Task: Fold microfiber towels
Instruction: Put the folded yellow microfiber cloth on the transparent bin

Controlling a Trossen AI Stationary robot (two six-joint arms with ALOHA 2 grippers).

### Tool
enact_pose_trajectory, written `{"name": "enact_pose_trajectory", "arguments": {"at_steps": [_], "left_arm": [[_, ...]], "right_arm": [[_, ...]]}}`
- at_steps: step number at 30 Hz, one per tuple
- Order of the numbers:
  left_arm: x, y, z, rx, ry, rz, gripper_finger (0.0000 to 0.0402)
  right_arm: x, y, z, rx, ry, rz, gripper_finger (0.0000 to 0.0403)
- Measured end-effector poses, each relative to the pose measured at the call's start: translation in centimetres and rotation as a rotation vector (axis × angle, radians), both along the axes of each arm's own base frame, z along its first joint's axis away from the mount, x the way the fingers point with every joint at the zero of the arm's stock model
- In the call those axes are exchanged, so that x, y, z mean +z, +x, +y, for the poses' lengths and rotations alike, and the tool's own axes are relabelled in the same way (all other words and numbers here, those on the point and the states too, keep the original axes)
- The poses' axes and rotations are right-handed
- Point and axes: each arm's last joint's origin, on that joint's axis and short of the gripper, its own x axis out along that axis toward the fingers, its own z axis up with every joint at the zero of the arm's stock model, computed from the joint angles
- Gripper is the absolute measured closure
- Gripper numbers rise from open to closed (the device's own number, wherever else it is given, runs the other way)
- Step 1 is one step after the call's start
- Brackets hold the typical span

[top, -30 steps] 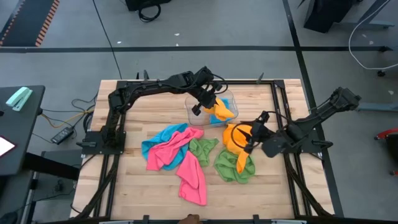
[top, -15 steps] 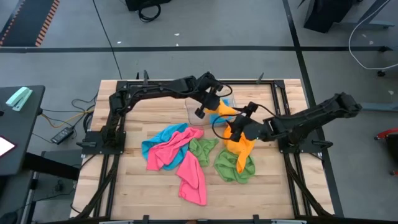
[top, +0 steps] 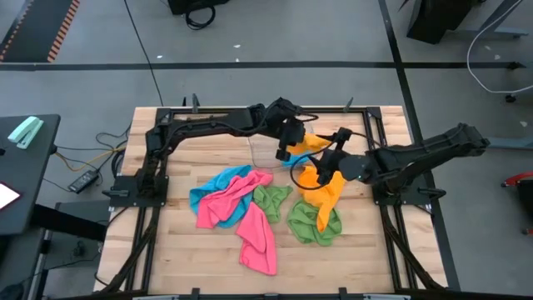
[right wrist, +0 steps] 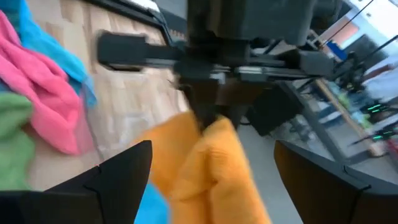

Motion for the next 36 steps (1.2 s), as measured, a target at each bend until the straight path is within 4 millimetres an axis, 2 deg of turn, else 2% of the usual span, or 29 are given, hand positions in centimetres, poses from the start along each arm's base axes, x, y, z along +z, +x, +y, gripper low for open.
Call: {"name": "enact_pose_trajectory", "arguments": {"at_steps": [4,7,12,21,30,36], "left_arm": [[0.3,0.4,-1.2,0.076,-0.012,-0.014,0.0362],[0.4,0.6,-1.9,0.102,-0.006,-0.022,0.0368],[0.6,0.8,-2.4,0.111,-0.029,-0.048,0.0380],[1.7,0.2,-2.5,0.165,-0.111,-0.084,0.0353],[1.8,0.3,-2.6,0.165,-0.174,-0.102,0.0375],[1.8,0.3,-2.6,0.164,-0.174,-0.102,0.0357]], "right_arm": [[2.2,-0.1,0.0,0.011,-0.007,0.006,0.0056],[3.0,-0.1,0.0,0.023,-0.013,0.029,0.0056],[2.2,0.1,-0.1,0.046,-0.012,0.114,0.0056],[1.1,-0.3,-0.4,0.006,0.043,0.187,0.0067],[0.9,-0.5,-1.5,-0.049,0.047,0.218,0.0109],[0.7,-0.6,-1.8,-0.036,0.075,0.250,0.0180]]}}
